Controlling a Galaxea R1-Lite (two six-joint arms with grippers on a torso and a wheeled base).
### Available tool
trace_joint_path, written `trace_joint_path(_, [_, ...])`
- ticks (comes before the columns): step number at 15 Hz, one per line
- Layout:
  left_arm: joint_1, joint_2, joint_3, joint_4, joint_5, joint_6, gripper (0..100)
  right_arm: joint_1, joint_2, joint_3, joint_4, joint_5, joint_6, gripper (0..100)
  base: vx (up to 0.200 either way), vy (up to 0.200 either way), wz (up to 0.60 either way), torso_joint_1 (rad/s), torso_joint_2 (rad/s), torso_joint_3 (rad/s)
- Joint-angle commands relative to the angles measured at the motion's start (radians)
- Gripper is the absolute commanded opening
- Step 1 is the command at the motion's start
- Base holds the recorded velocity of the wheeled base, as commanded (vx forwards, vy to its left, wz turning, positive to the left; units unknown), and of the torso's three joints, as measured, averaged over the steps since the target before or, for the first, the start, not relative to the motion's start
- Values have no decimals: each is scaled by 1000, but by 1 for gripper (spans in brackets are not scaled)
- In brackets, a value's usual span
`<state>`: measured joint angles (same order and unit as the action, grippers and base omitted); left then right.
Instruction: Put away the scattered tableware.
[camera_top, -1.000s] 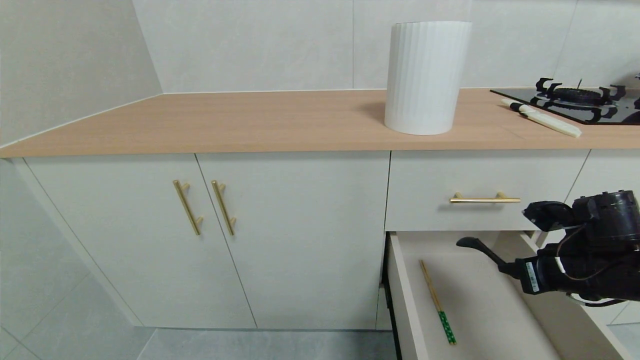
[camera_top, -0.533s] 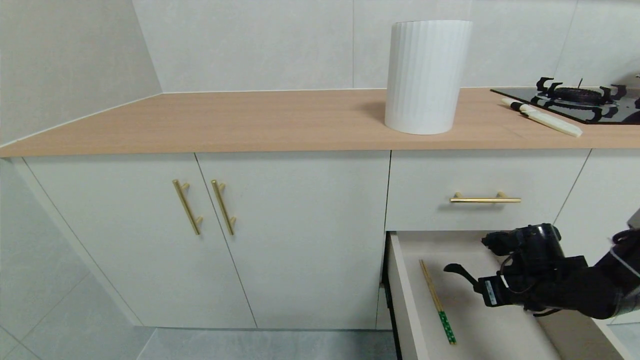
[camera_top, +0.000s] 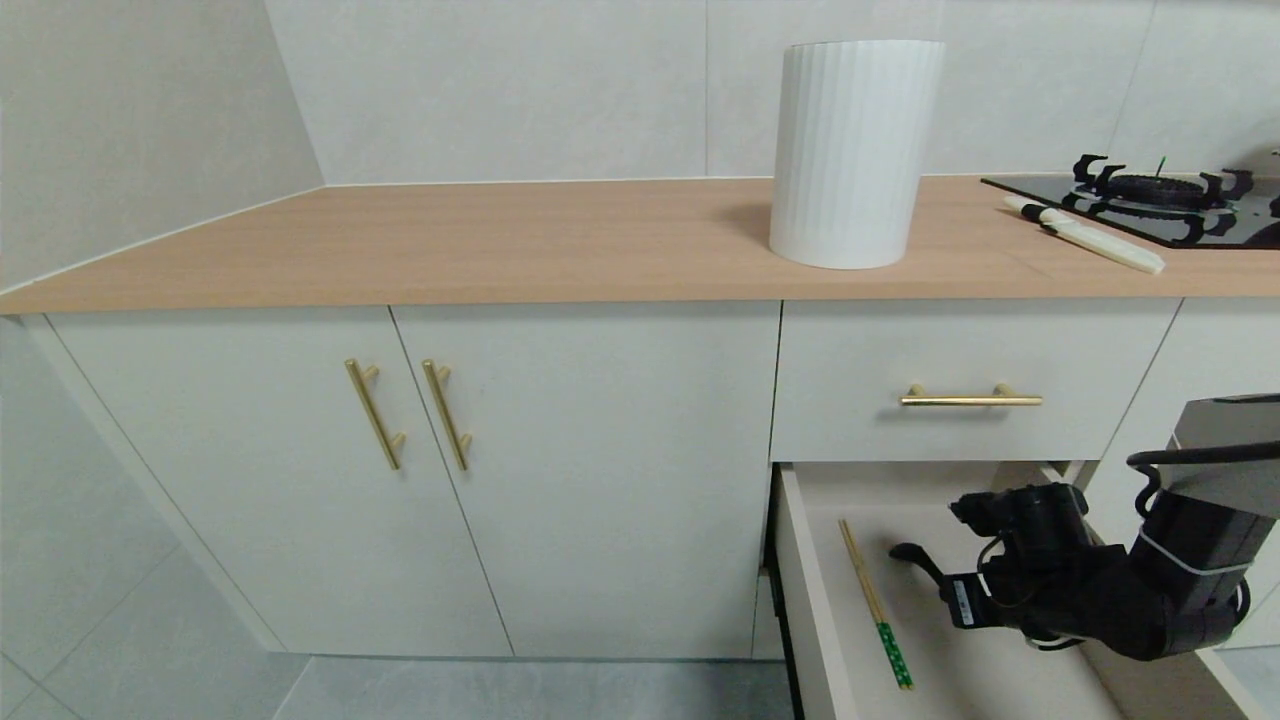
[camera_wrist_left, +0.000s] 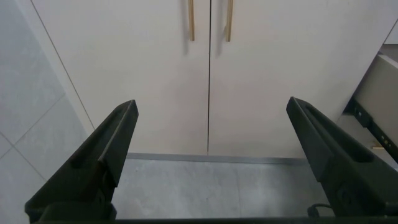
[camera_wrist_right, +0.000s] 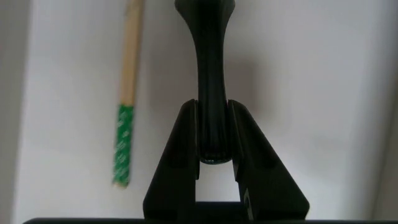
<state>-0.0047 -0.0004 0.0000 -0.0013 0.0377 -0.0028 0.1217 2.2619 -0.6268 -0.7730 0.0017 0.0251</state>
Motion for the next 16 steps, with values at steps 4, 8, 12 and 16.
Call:
trace_joint_path(4, [0, 0, 0, 0, 1, 0, 100, -4, 28, 2, -2, 0, -1, 0, 0, 0, 0, 0, 0, 0])
trace_joint_path(8, [0, 0, 0, 0, 1, 0, 100, -4, 28, 2, -2, -2, -1, 0, 0, 0, 0, 0, 0, 0])
trace_joint_path(12, [0, 0, 0, 0, 1, 0, 100, -4, 22, 4, -2, 0, 1, 100, 0, 0, 0, 0, 0, 0])
trace_joint_path(16, [0, 0, 0, 0, 1, 0, 100, -4, -1, 12, -2, 0, 1, 100, 0, 0, 0, 0, 0, 0])
